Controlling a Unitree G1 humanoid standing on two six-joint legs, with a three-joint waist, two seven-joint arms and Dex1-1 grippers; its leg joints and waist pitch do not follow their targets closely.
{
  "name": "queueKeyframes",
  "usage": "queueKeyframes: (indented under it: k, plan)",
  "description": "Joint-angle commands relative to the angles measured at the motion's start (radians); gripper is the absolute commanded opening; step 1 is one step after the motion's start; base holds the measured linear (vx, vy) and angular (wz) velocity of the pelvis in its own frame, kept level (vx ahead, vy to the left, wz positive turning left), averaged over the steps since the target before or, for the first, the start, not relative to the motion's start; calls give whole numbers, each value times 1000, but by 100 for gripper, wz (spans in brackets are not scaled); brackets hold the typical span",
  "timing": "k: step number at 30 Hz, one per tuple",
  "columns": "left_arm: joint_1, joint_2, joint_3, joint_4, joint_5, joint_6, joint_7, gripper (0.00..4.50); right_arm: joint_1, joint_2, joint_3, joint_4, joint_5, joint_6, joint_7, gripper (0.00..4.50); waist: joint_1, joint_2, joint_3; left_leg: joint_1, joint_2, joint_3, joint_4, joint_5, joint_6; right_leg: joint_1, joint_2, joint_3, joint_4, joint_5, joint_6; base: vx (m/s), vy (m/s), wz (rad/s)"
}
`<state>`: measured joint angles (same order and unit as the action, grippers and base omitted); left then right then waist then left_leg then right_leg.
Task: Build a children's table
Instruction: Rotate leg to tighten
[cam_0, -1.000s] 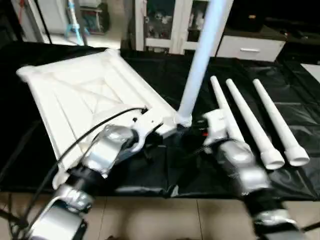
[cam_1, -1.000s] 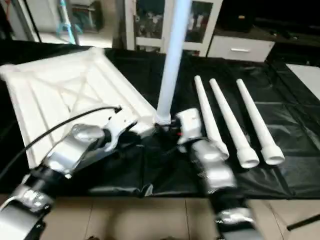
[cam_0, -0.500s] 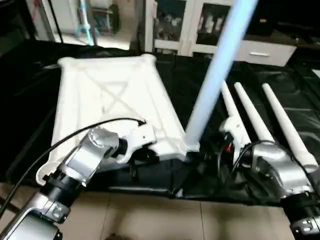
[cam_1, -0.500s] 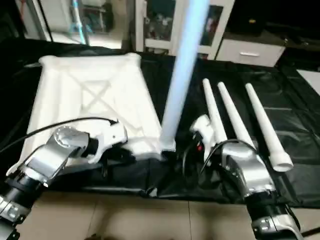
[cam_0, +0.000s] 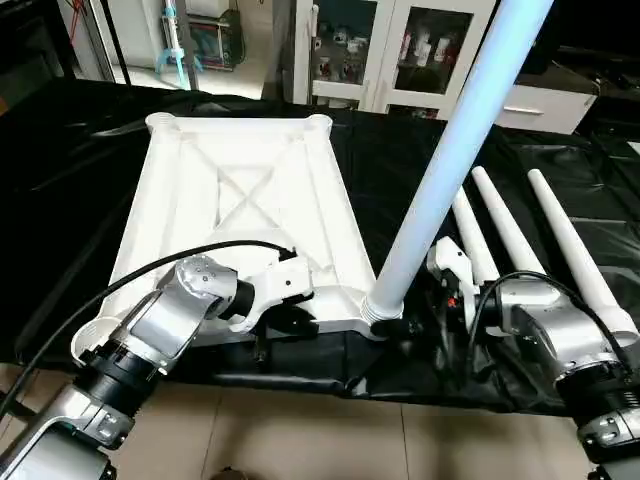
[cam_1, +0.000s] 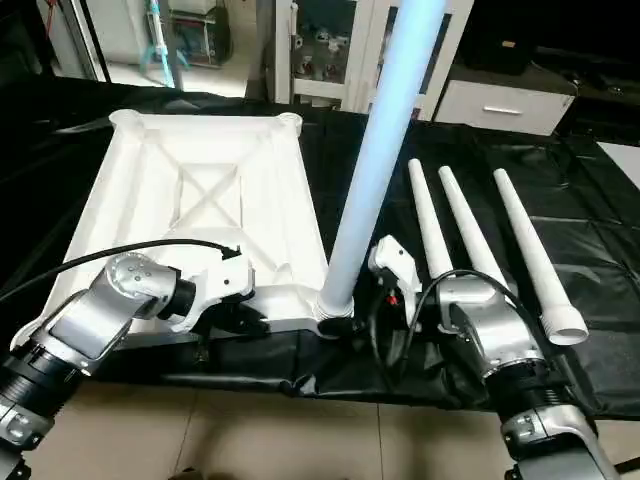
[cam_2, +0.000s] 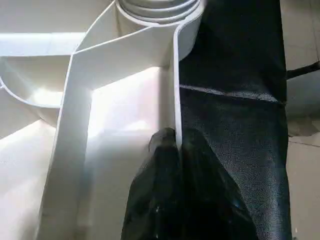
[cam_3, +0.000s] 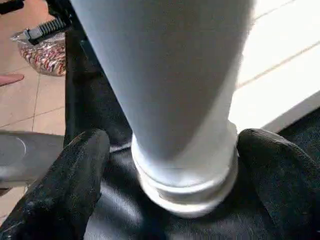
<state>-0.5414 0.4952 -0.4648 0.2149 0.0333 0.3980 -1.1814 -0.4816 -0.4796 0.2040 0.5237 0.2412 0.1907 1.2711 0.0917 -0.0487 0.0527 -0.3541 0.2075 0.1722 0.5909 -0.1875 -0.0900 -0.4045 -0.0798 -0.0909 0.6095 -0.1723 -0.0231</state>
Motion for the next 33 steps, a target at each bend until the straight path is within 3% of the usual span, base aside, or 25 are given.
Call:
queueKeyframes:
  k: [1, 9, 25, 33]
  plan:
    - [14, 1, -50, -15, 9, 4, -39, 0, -25, -8, -3, 23, -9, -18, 12, 445, -2, 4, -62, 4, 29, -2, -71, -203, 36, 53, -68, 54, -72, -239, -207, 0, 0, 0]
    - [17, 4, -57, -19, 13, 6, -46, 0, -43, 23, -4, 73, -22, -43, 10, 445, -3, 5, -66, 5, 29, -2, -69, -183, 38, 54, -66, 53, -65, -189, -226, 0, 0, 0]
    - [23, 7, -65, -27, 14, 15, -50, 0, -48, 54, -4, 111, -33, -74, 17, 298, -3, 8, -65, 6, 28, -2, -69, -193, 36, 56, -65, 53, -65, -189, -230, 0, 0, 0]
    - [18, 4, -68, -16, 16, 14, -53, 0, -39, 61, -3, 106, -30, -72, 21, 277, -4, 11, -66, 8, 29, -3, -69, -202, 31, 56, -64, 53, -65, -187, -232, 0, 0, 0]
